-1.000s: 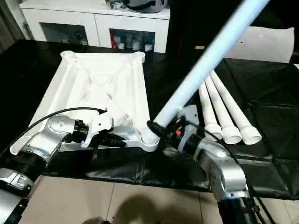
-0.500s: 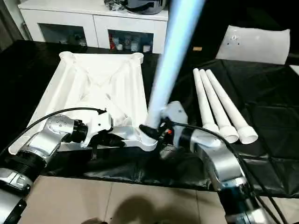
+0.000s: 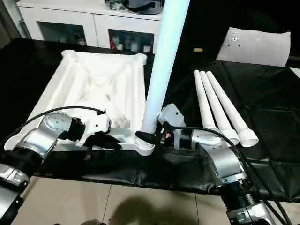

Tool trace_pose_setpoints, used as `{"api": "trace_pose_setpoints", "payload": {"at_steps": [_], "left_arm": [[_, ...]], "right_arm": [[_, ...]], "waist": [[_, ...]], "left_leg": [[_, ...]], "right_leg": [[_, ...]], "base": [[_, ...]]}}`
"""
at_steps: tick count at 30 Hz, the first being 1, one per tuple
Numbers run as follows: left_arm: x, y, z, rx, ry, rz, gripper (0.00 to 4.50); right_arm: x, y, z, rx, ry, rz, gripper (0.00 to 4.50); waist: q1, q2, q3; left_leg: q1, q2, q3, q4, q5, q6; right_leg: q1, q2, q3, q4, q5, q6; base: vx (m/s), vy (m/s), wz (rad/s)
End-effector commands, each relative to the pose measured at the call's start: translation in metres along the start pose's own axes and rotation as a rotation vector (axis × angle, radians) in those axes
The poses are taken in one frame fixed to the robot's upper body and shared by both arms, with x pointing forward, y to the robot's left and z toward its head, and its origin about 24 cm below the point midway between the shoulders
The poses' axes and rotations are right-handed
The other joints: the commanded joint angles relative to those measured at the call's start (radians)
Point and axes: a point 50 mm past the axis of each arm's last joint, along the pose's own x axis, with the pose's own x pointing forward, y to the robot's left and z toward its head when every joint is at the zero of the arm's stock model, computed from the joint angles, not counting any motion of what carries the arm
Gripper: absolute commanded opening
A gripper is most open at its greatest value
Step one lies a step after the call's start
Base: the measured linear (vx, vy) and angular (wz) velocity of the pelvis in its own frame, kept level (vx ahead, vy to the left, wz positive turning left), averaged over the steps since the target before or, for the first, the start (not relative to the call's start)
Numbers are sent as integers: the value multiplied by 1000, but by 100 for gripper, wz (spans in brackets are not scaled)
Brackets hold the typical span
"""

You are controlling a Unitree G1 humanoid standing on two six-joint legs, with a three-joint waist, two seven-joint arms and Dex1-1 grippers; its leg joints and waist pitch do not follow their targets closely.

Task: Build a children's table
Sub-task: Insert table leg to table base

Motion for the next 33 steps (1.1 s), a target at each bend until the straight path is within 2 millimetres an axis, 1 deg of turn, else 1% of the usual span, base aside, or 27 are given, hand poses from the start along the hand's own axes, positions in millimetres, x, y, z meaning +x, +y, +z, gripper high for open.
{"api": "trace_pose_setpoints", "payload": {"at_steps": [1, 5, 7, 8, 10, 11, 12, 13, 14, 15, 16, 17, 18, 19, 20, 21, 22, 23, 24, 25, 26, 29, 31, 33], "left_arm": [[-14, 11, 4, 24, 33, 66, 0], [-16, 11, 1, -3, 21, 94, 0], [-20, 9, -2, -41, 0, 135, 0], [-21, 8, -3, -49, -4, 144, 0], [-25, 3, -6, -105, -25, 215, 0], [-26, 3, -6, -109, -27, 220, 0], [-27, 1, -6, -130, -36, 245, 0], [-25, -4, -4, -176, -68, 286, 0], [-25, -6, -3, -186, -75, 293, 0], [-17, -14, 4, -234, -124, 337, 0], [-12, -18, 9, -257, -147, 348, 0], [-9, -20, 11, -262, -156, 351, 0], [0, -25, 19, -282, -186, 363, 0], [9, -30, 27, -290, -204, 361, 0], [12, -31, 29, -291, -208, 360, 0], [18, -33, 34, -294, -220, 357, 0], [25, -35, 40, -298, -231, 359, 0], [34, -35, 47, -297, -241, 356, 0], [40, -34, 51, -288, -237, 365, 0], [45, -32, 54, -270, -217, 376, 0], [46, -31, 54, -269, -217, 376, 0], [43, -25, 52, -271, -182, 411, 0], [41, -23, 51, -266, -169, 421, 0], [37, -21, 47, -259, -148, 431, 0]], "right_arm": [[13, 24, -34, 100, 129, 146, 188], [15, 23, -34, 95, 126, 133, 188], [16, 19, -34, 98, 123, 94, 188], [16, 18, -34, 99, 122, 83, 188], [19, 8, -35, 105, 113, -33, 188], [19, 8, -35, 106, 112, -42, 188], [20, 4, -35, 112, 107, -84, 188], [22, -2, -35, 127, 96, -152, 188], [22, -3, -35, 131, 93, -165, 188], [25, -7, -35, 159, 77, -233, 188], [27, -9, -35, 167, 73, -256, 188], [28, -9, -35, 168, 73, -266, 188], [30, -11, -35, 168, 74, -301, 188], [32, -13, -35, 181, 78, -334, 188], [33, -14, -36, 184, 79, -344, 188], [34, -15, -36, 192, 82, -367, 188], [36, -17, -37, 205, 88, -396, 188], [38, -19, -38, 216, 98, -426, 188], [40, -20, -38, 226, 104, -446, 188], [42, -21, -38, 242, 106, -460, 188], [42, -21, -38, 242, 106, -461, 188], [45, -20, -38, 261, 101, -463, 188], [45, -20, -39, 258, 106, -464, 188], [45, -19, -39, 252, 109, -470, 188]], "waist": [[1, 16, -35], [-1, 15, -34], [-3, 15, -35], [-4, 14, -33], [-10, 15, -33], [-13, 16, -32], [-23, 12, -31], [-28, 14, -32], [-33, 7, -29], [-37, 13, -27], [-43, 10, -28], [-46, 11, -28], [-47, 9, -27], [-49, 2, -28], [-48, 4, -27], [-48, 2, -27], [-46, 2, -27], [-47, -9, -29], [-46, -6, -29], [-43, -4, -30], [-43, -6, -31], [-37, -3, -34], [-35, -1, -36], [-32, 2, -37]], "left_leg": [[19, 57, -27, -88, -381, -10], [21, 56, -29, -88, -404, -16], [19, 58, -31, -90, -404, -20], [19, 56, -30, -90, -406, -18], [17, 59, -33, -92, -407, -23], [17, 59, -33, -93, -412, -27], [17, 59, -35, -93, -431, -33], [17, 57, -37, -91, -432, -33], [12, 56, -36, -92, -427, -29], [7, 53, -39, -94, -426, -26], [7, 59, -42, -94, -422, -33], [14, 57, -38, -90, -436, -30], [14, 57, -35, -89, -425, -26], [14, 56, -33, -89, -422, -20], [16, 58, -33, -89, -421, -19], [15, 53, -30, -87, -414, -11], [13, 51, -30, -87, -409, -7], [10, 51, -28, -86, -390, -1], [10, 52, -29, -86, -377, 2], [10, 51, -28, -86, -369, 4], [8, 50, -27, -87, -362, 8], [7, 52, -27, -90, -347, 9], [7, 53, -26, -91, -338, 7], [8, 52, -25, -92, -341, 4]], "right_leg": [[29, -87, 48, -94, -390, -175], [28, -89, 48, -98, -432, -170], [28, -92, 49, -97, -445, -170], [27, -91, 48, -100, -456, -166], [26, -93, 49, -98, -472, -164], [23, -92, 49, -97, -477, -166], [22, -91, 47, -99, -506, -162], [21, -93, 48, -99, -531, -155], [21, -92, 47, -102, -547, -149], [23, -91, 43, -106, -579, -133], [21, -93, 44, -99, -560, -143], [14, -89, 45, -107, -562, -143], [13, -87, 47, -104, -540, -152], [13, -84, 46, -107, -539, -150], [11, -84, 48, -106, -532, -153], [10, -82, 48, -109, -539, -143], [12, -82, 47, -111, -544, -137], [14, -82, 48, -112, -547, -129], [12, -82, 48, -112, -544, -125], [14, -82, 48, -112, -530, -120], [15, -81, 48, -113, -523, -115], [18, -81, 48, -109, -477, -116], [20, -81, 47, -107, -441, -126], [21, -81, 48, -106, -430, -131]], "base": [[0, 0, 0], [0, 0, 0], [0, 0, 0], [0, 0, 0], [0, 0, 0], [0, 0, 0], [0, 0, 0], [0, 0, 0], [0, 0, 0], [0, 0, 0], [0, 0, 0], [0, 0, 0], [0, 0, 0], [0, 0, 0], [0, 0, 0], [0, 0, 0], [0, 0, 0], [0, 0, 0], [0, 0, 0], [0, 0, 0], [0, 0, 0], [0, 0, 0], [0, 0, 0], [0, 0, 0]]}}
